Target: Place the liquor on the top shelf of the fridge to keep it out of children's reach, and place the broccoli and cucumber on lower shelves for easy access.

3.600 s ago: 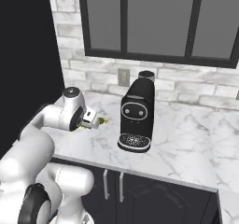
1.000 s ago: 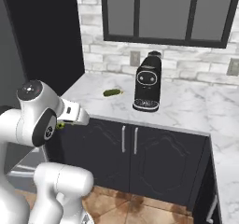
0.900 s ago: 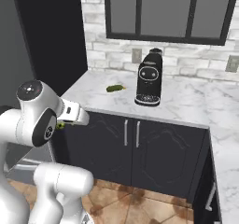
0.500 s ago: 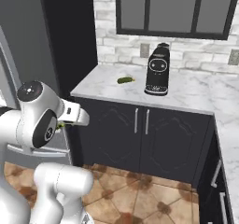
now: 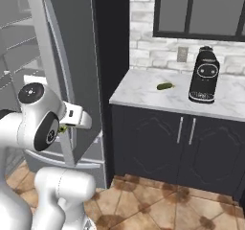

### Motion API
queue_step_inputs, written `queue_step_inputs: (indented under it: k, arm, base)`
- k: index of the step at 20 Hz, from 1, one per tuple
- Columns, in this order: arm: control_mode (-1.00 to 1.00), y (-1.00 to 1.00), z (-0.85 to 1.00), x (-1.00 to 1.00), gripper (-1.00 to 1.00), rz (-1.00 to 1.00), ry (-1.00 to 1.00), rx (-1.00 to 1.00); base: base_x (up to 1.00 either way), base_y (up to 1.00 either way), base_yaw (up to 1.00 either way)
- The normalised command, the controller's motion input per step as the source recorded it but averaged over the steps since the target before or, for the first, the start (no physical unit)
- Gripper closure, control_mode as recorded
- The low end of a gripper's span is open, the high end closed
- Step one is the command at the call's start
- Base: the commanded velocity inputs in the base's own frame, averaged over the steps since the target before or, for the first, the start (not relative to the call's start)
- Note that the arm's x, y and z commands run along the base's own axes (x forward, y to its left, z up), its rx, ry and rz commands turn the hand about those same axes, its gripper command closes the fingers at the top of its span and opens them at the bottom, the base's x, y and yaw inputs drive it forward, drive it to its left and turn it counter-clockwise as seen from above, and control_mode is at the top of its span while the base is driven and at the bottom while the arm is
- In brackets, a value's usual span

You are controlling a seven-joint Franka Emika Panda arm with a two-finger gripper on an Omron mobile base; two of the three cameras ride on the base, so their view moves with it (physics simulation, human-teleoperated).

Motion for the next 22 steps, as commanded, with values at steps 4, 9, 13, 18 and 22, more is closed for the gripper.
queue_step_inputs:
  k: [4,9,13,18,22]
  arm:
    - [1.00,0.00,0.00,0.00,1.00,0.00,0.00,0.00]
    - [1.00,0.00,0.00,0.00,1.00,0.00,0.00,0.00]
    - [1.00,0.00,0.00,0.00,1.00,0.00,0.00,0.00]
    - [1.00,0.00,0.00,0.00,1.00,0.00,0.00,0.00]
    - [1.00,0.00,0.00,0.00,1.00,0.00,0.00,0.00]
  base:
    - [0.00,1.00,0.00]
    - [0.00,0.93,0.00]
    - [0.00,0.76,0.00]
    - [0.01,0.43,0.00]
    - [0.12,0.34,0.00]
